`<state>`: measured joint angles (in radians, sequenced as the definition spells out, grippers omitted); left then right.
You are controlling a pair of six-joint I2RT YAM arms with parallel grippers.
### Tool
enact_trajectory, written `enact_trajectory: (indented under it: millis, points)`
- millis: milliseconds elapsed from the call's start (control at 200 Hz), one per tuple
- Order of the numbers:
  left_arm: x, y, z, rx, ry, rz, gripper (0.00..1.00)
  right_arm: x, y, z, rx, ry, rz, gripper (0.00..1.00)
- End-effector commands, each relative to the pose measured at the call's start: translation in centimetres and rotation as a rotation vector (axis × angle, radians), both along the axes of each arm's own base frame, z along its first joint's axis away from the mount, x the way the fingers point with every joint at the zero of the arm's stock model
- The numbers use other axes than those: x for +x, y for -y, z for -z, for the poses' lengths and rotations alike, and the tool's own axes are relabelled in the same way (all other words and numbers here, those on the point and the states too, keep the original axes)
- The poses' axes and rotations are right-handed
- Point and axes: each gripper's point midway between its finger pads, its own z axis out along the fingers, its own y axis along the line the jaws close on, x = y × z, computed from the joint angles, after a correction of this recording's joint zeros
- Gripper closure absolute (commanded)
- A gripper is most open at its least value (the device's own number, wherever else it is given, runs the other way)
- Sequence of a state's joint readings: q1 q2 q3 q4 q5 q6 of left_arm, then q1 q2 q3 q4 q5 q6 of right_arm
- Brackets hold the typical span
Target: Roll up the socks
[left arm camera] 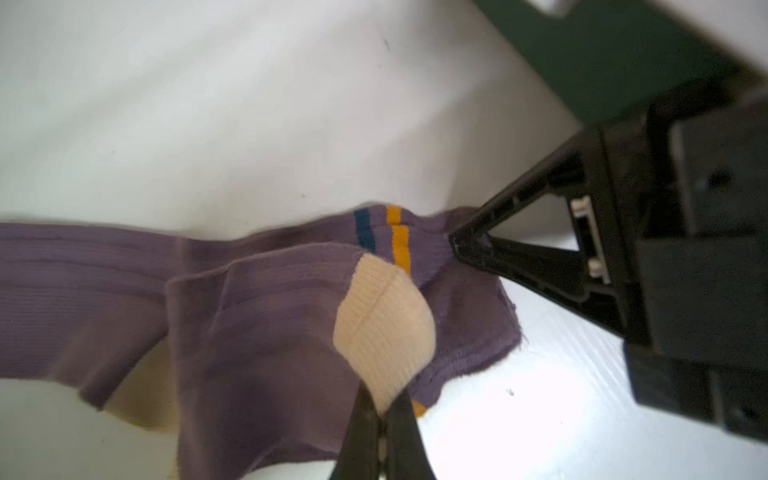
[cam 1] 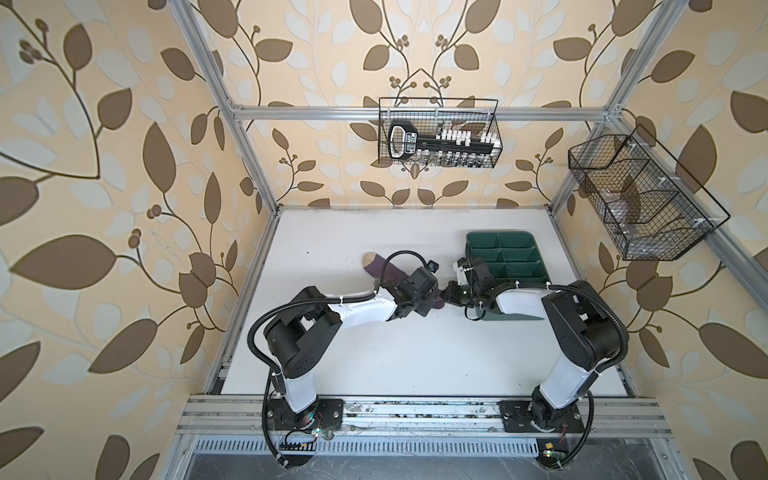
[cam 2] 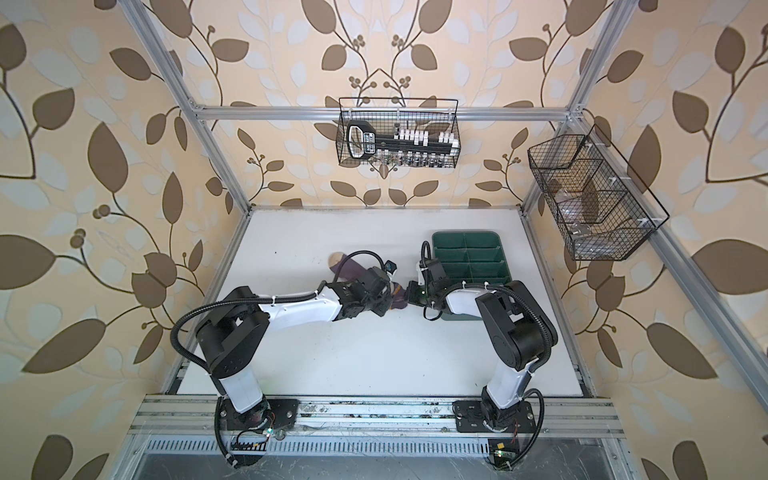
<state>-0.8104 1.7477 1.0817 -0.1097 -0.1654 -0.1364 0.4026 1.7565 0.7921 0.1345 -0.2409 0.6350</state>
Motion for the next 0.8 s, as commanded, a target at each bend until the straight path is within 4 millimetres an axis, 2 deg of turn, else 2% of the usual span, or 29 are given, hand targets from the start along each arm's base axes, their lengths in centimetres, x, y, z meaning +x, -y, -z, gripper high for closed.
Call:
enact_trajectory:
  millis: [0,150,440,635,795]
  points:
    - [0.7,-0.9,-3.2,-0.05,0.019,-0.006,1.0,-2.9,2.5,4.1,-0.1,-0.141,0.031,1.0]
    - [1.9,-2.5,-3.8,-0.068,0.012,-0.031,0.99,-3.0,2.5,4.1,-0.101,-0.139,0.031,1.0]
    - [5.9,-6.0,-6.3,-0.101,0.009,-0.037,0.96,-2.9,2.4,4.0,-0.094,-0.136,0.033,1.0]
    - [7.8,-7.7,-6.9,-0.119,0.014,-0.076,0.96,-2.8,2.2,4.2,-0.086,-0.14,0.031,1.0]
    - [9.0,-9.3,-6.7,-0.129,0.021,-0.12,0.95,-2.9,2.3,4.2,-0.088,-0.141,0.026,1.0]
